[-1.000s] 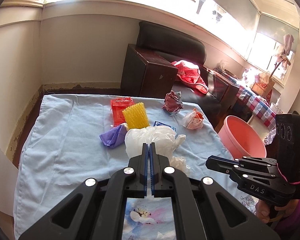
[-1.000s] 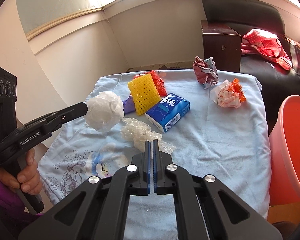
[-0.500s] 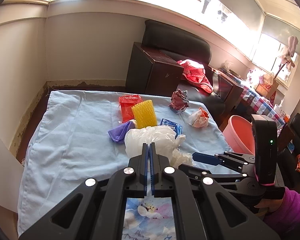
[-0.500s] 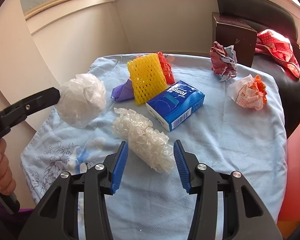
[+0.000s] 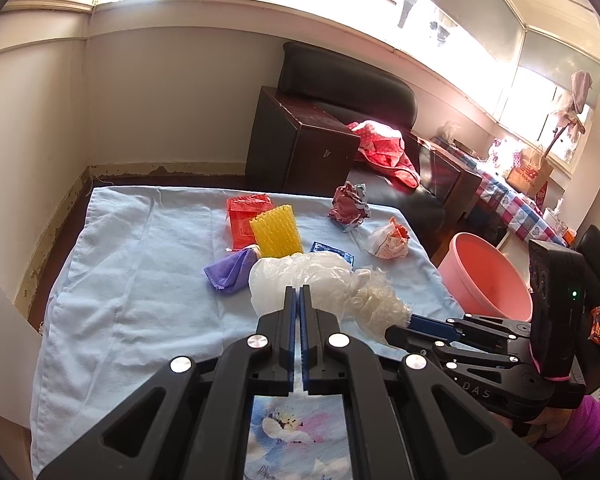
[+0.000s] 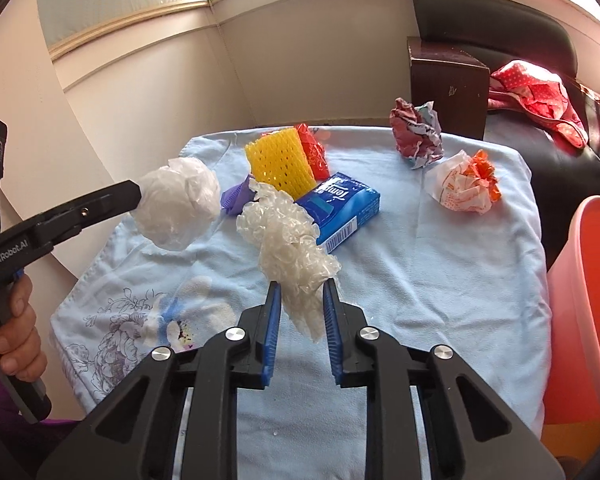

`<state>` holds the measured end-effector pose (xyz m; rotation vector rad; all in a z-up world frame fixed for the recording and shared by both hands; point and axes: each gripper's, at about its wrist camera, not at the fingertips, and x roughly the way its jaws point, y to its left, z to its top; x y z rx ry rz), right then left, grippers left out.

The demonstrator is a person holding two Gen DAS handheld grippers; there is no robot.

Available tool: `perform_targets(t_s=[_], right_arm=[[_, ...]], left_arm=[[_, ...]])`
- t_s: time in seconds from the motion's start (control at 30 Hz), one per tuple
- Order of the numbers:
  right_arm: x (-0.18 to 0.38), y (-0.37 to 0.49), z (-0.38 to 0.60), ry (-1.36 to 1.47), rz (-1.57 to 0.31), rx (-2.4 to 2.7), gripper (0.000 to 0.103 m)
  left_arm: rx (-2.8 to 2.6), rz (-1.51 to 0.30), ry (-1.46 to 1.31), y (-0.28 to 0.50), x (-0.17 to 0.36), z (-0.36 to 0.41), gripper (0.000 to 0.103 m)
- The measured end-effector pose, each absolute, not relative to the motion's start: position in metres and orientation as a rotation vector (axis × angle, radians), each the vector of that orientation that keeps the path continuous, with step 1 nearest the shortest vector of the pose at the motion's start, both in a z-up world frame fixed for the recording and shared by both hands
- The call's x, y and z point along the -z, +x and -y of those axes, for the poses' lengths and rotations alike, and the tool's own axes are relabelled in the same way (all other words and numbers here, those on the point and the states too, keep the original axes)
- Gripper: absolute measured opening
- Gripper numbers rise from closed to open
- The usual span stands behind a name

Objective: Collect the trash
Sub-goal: 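Grasp the white plastic bag with the left gripper while the right gripper grasps the clear film, then carry both bags over the bucket and open both grippers to drop them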

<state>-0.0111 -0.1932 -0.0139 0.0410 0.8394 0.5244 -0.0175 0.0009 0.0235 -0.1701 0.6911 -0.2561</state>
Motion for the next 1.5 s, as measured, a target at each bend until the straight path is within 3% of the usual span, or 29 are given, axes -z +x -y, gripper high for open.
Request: perform_targets(t_s=[0.4, 0.87, 1.5], right_arm=[[-0.020, -0.033, 0.266, 0.134, -0.743, -0.361, 0.022], [-0.022, -0.048, 0.379, 0.245, -0.689, -0.091, 0.022], [0.015, -0.047, 0.452, 0.331, -0.744, 0.061, 0.022]], left_arm=[[0.403, -0.654, -0.130, -0.006, -0.041, 0.062, 0.001], [0.608, -0.621, -0.049, 0.011, -0.058, 0.177, 0.001], [0.732, -0.755, 0.082, 0.038, -0.016, 0.295, 0.002]])
